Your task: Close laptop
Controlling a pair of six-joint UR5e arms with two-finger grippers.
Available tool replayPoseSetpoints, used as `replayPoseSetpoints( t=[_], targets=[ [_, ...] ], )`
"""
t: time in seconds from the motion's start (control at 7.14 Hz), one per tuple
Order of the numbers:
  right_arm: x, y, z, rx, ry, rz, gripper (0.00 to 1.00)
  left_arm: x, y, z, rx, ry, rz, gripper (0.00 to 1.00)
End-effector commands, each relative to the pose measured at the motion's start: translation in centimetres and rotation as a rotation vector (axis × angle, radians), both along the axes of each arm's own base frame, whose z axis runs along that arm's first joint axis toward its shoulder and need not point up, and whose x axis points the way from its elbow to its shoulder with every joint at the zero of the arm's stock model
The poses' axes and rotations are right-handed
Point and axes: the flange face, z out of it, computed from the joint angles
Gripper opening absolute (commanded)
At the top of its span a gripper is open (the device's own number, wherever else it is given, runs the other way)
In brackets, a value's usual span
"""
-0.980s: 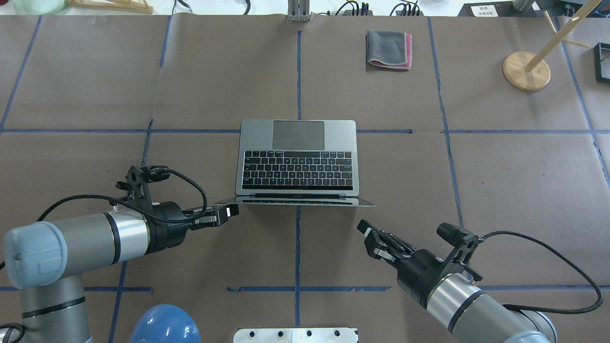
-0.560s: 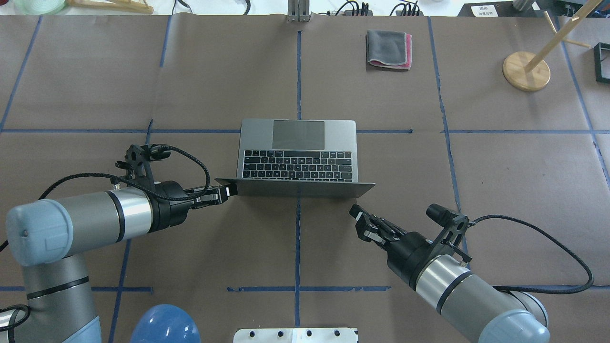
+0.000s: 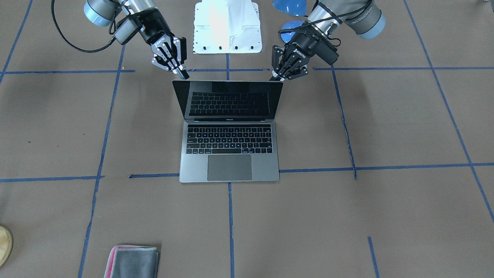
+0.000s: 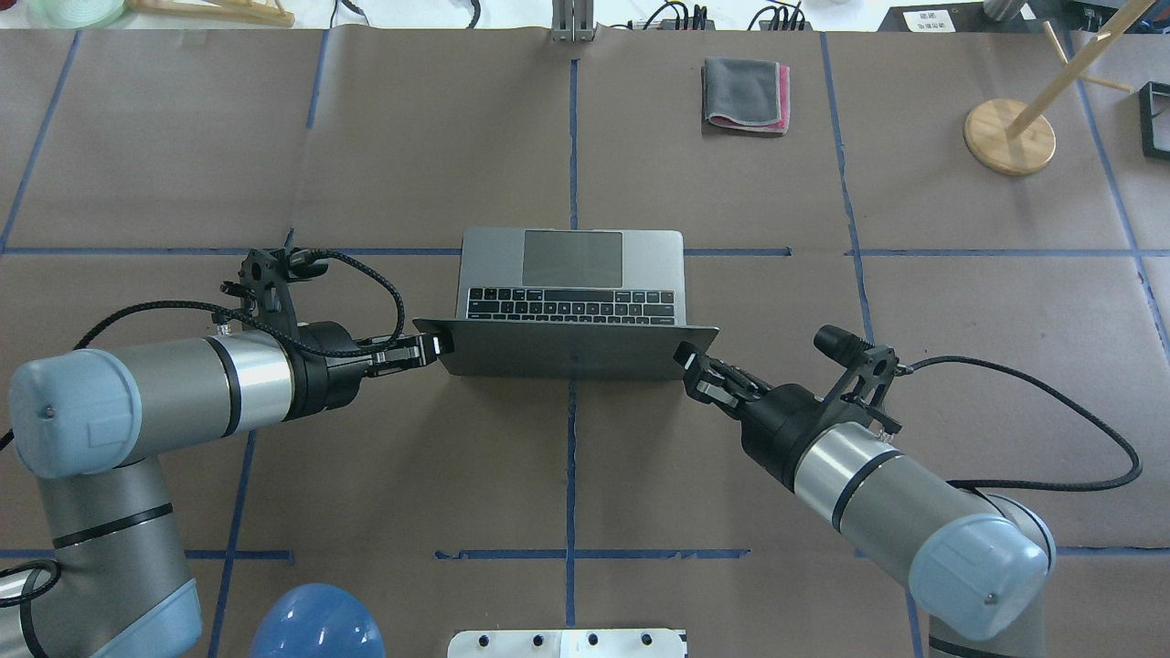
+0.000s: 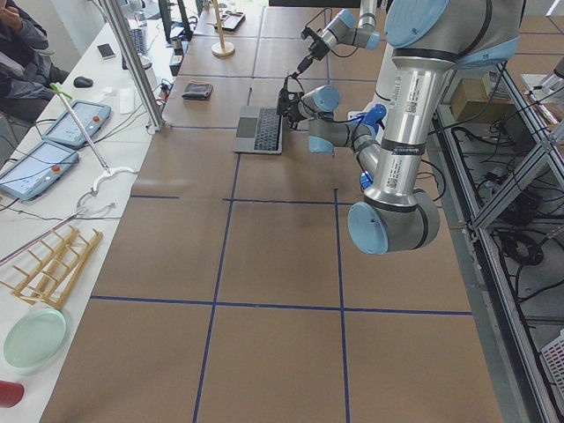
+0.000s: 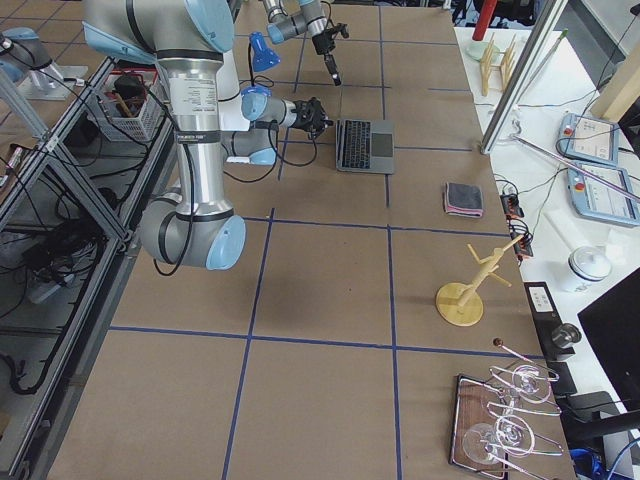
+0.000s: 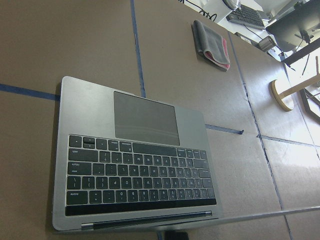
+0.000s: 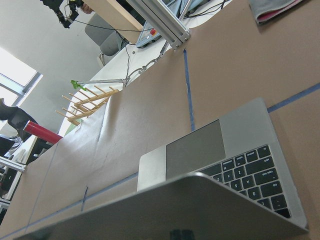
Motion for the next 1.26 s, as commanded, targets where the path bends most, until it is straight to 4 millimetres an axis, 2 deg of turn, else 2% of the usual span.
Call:
replayPoseSetpoints(
  t=[0.0, 0.28, 0.42, 0.7, 0.98, 1.12],
  targets=[
    [0.5, -3.1, -0.6, -0.031, 0.056, 0.001, 0.00, 0.2, -0.1, -0.1, -0.003, -0.007, 0.000, 0.00],
    [1.2, -4.8, -0.2, -0.055, 0.090, -0.028, 0.00, 1.0, -0.6, -1.2, -0.018, -0.037, -0.002, 0.00],
    [1.1, -5.5, -0.6, -0.062, 0.099, -0.027, 0.00, 1.4, -1.0, -1.8, -0.026, -0.048, -0.007, 0.00],
    [0.5, -6.8, -2.0, -0.084, 0.135, -0.035, 0.01, 2.9, -3.9, -1.5, -0.043, -0.071, -0.041, 0.00],
    [-0.4, -7.5, -1.1, -0.094, 0.157, -0.030, 0.01, 3.7, -6.4, -0.3, -0.061, -0.106, -0.071, 0.00],
    [-1.8, -8.1, -1.0, -0.099, 0.167, -0.030, 0.01, 4.4, -7.3, -0.2, -0.066, -0.116, -0.079, 0.00]
  ],
)
